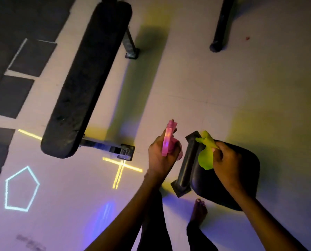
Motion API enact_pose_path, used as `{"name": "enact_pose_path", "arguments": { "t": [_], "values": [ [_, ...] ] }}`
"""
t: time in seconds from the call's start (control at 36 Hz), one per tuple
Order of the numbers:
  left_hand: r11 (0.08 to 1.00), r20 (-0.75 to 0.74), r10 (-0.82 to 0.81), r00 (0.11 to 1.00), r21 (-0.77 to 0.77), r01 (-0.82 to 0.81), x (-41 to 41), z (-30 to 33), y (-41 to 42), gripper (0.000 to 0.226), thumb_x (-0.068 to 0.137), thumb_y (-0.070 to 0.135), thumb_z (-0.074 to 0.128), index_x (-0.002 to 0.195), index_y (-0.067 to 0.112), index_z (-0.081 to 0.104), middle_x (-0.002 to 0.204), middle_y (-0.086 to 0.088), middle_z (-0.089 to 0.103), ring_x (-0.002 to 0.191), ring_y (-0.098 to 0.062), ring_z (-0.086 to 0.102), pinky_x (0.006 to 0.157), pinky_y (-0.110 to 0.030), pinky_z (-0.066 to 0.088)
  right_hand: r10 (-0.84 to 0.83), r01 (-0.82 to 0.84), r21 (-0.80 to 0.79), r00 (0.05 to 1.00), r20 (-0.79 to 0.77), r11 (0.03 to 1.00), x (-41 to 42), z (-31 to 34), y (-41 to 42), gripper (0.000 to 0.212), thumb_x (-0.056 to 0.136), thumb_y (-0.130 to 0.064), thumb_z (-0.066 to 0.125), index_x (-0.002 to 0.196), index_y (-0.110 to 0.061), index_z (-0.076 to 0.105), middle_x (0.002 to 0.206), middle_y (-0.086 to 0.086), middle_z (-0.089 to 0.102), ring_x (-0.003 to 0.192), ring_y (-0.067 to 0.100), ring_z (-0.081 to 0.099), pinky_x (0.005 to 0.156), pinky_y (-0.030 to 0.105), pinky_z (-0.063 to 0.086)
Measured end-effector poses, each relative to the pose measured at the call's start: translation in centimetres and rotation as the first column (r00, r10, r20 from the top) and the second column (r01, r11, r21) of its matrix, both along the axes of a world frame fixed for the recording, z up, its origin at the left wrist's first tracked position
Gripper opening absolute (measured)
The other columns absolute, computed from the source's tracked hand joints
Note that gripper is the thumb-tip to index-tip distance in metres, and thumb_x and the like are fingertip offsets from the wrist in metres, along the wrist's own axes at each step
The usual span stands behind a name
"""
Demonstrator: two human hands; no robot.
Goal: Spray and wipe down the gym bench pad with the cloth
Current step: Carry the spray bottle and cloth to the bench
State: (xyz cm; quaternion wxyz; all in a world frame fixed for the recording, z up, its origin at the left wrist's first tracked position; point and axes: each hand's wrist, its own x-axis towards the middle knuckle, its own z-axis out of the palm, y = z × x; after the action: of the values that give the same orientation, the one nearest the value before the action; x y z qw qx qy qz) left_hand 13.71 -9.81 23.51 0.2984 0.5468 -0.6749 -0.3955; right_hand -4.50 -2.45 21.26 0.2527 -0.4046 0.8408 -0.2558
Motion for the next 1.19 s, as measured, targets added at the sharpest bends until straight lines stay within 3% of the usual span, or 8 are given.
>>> {"name": "enact_pose_path", "arguments": {
  "t": [0.14, 0.25, 0.42, 0.61, 0.69, 0.83, 1.06, 1.19],
  "values": [
    [0.994, -0.089, 0.100, 0.991, -0.035, -0.103, 4.7, 3.2, -5.1, 0.056, 0.087, 0.012, 0.066, 0.139, 0.030, 0.058, 0.120, 0.010, 0.073, 0.097, -0.020, 0.073, 0.088, -0.037, 0.059, 0.056, -0.060, -0.096, 0.998, -0.042, 0.994, 4.8, 4.1, -7.0, 0.018, 0.094, 0.002, 0.064, 0.105, -0.004, 0.077, 0.083, 0.025, 0.076, 0.071, 0.043, 0.067, 0.067, 0.031, 0.041],
    [0.990, -0.085, 0.118, 0.989, -0.074, -0.124, 8.5, 5.0, -9.9, 0.048, 0.087, 0.024, 0.059, 0.135, 0.030, 0.060, 0.117, 0.014, 0.072, 0.096, -0.017, 0.072, 0.084, -0.037, 0.059, 0.088, -0.094, -0.114, 0.995, -0.055, 0.989, 8.5, 6.6, -12.7, 0.014, 0.096, -0.003, 0.064, 0.102, -0.005, 0.076, 0.074, 0.022, 0.072, 0.061, 0.033, 0.056, 0.062, 0.030, 0.038],
    [0.969, -0.125, 0.235, 0.964, -0.053, -0.243, 13.4, 6.7, -16.5, 0.041, 0.084, 0.020, 0.063, 0.124, 0.010, 0.069, 0.098, -0.012, 0.076, 0.081, -0.027, 0.071, 0.075, -0.047, 0.059, 0.173, -0.181, -0.136, 0.983, -0.069, 0.974, 13.5, 9.2, -20.9, 0.013, 0.099, -0.008, 0.063, 0.101, -0.003, 0.075, 0.076, 0.020, 0.072, 0.067, 0.038, 0.063, 0.062, 0.042, 0.056],
    [0.945, -0.133, 0.327, 0.936, 0.024, -0.327, 16.8, 7.8, -23.3, 0.038, 0.090, 0.026, 0.059, 0.125, 0.016, 0.068, 0.073, 0.009, 0.066, 0.067, -0.028, 0.064, 0.067, -0.050, 0.056, 0.236, -0.245, -0.138, 0.968, -0.084, 0.960, 17.1, 10.5, -30.5, 0.011, 0.097, -0.011, 0.064, 0.092, -0.007, 0.072, 0.078, 0.018, 0.073, 0.069, 0.036, 0.060, 0.063, 0.031, 0.044],
    [0.933, -0.193, 0.359, 0.913, 0.064, -0.353, 18.0, 7.9, -26.3, 0.043, 0.092, 0.023, 0.057, 0.135, 0.024, 0.063, 0.089, -0.016, 0.070, 0.074, -0.038, 0.064, 0.071, -0.058, 0.055, 0.278, -0.289, -0.137, 0.956, -0.096, 0.947, 18.1, 10.6, -34.5, 0.009, 0.095, -0.011, 0.066, 0.091, -0.007, 0.072, 0.080, 0.021, 0.073, 0.074, 0.043, 0.063, 0.063, 0.035, 0.044],
    [0.893, -0.204, 0.449, 0.870, 0.074, -0.443, 19.2, 8.4, -31.1, 0.039, 0.093, 0.030, 0.054, 0.131, 0.035, 0.061, 0.094, -0.015, 0.070, 0.077, -0.038, 0.065, 0.074, -0.059, 0.056, 0.377, -0.390, -0.141, 0.920, -0.108, 0.910, 19.0, 10.4, -41.5, 0.007, 0.094, -0.011, 0.065, 0.092, -0.011, 0.072, 0.081, 0.021, 0.074, 0.077, 0.045, 0.066, 0.063, 0.038, 0.046],
    [0.798, -0.278, 0.580, 0.765, 0.008, -0.602, 19.6, 9.2, -39.5, 0.041, 0.092, 0.021, 0.052, 0.126, 0.041, 0.061, 0.081, -0.009, 0.066, 0.070, -0.035, 0.062, 0.066, -0.048, 0.054, 0.558, -0.570, -0.162, 0.821, -0.116, 0.805, 19.9, 10.3, -54.6, 0.007, 0.093, -0.011, 0.067, 0.094, -0.008, 0.074, 0.086, 0.023, 0.074, 0.081, 0.047, 0.065, 0.064, 0.032, 0.035],
    [0.695, -0.286, 0.692, 0.663, 0.015, -0.719, 20.1, 8.3, -44.6, 0.042, 0.097, 0.017, 0.059, 0.127, 0.046, 0.059, 0.102, 0.026, 0.070, 0.091, -0.002, 0.067, 0.080, -0.017, 0.054, 0.691, -0.701, -0.158, 0.713, -0.119, 0.695, 21.4, 9.8, -62.3, 0.015, 0.094, -0.011, 0.065, 0.105, -0.007, 0.075, 0.093, 0.022, 0.076, 0.086, 0.045, 0.068, 0.068, 0.031, 0.039]
  ]
}}
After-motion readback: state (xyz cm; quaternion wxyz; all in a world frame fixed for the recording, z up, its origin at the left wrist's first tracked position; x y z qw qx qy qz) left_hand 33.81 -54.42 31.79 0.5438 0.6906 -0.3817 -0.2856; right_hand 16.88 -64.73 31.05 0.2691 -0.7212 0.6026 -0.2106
